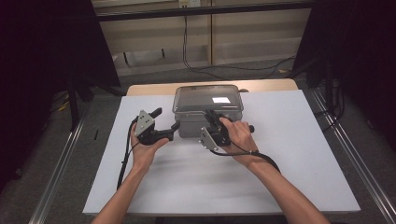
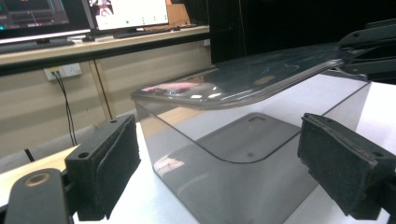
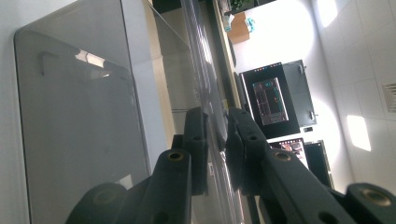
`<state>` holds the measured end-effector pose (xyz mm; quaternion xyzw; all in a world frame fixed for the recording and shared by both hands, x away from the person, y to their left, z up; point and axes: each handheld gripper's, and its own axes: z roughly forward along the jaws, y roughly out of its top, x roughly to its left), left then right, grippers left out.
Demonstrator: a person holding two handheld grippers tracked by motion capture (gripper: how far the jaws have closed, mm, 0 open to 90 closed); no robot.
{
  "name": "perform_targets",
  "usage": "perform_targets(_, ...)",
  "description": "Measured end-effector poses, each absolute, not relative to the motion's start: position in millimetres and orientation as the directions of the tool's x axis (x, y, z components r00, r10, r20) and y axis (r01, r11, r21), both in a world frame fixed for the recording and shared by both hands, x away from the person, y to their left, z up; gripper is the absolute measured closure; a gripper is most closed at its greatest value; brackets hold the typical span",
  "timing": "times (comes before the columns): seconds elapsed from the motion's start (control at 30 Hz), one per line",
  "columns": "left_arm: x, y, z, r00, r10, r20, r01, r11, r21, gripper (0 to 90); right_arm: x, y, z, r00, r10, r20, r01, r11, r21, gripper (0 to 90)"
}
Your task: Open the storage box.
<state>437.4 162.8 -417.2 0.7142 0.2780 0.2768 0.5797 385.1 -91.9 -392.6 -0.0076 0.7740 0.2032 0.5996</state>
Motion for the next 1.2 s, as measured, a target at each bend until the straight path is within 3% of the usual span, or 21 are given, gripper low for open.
perform_targets(0.53, 458.5, 146.5, -409.4, 0.704, 0.704, 0.097, 0.055, -0.19, 0.98, 12.3, 388.0, -91.1, -387.0, -0.273, 0.231, -0.934, -0.259, 0.917, 0.302, 78.8)
perform_targets(0.8, 463.7, 142.3, -413.0, 0.705, 0.702, 0.096, 0.047, -0.182, 0.982, 23.1, 388.3, -91.4, -387.5, -0.276, 0.233, -0.932, -0.261, 0.915, 0.306, 78.7)
perform_targets(0.97, 466.1, 143.3, -411.9, 0.679, 0.73, 0.078, 0.058, -0.159, 0.986, 25.1, 388.1, -91.1, -387.7, -0.272, 0.232, -0.934, -0.26, 0.917, 0.304, 78.3)
perform_targets(1.2, 466.2, 143.5, -412.0, 0.682, 0.727, 0.083, 0.058, -0.166, 0.984, 26.9, 389.1, -92.9, -389.1, -0.282, 0.278, -0.918, -0.253, 0.901, 0.351, 67.3)
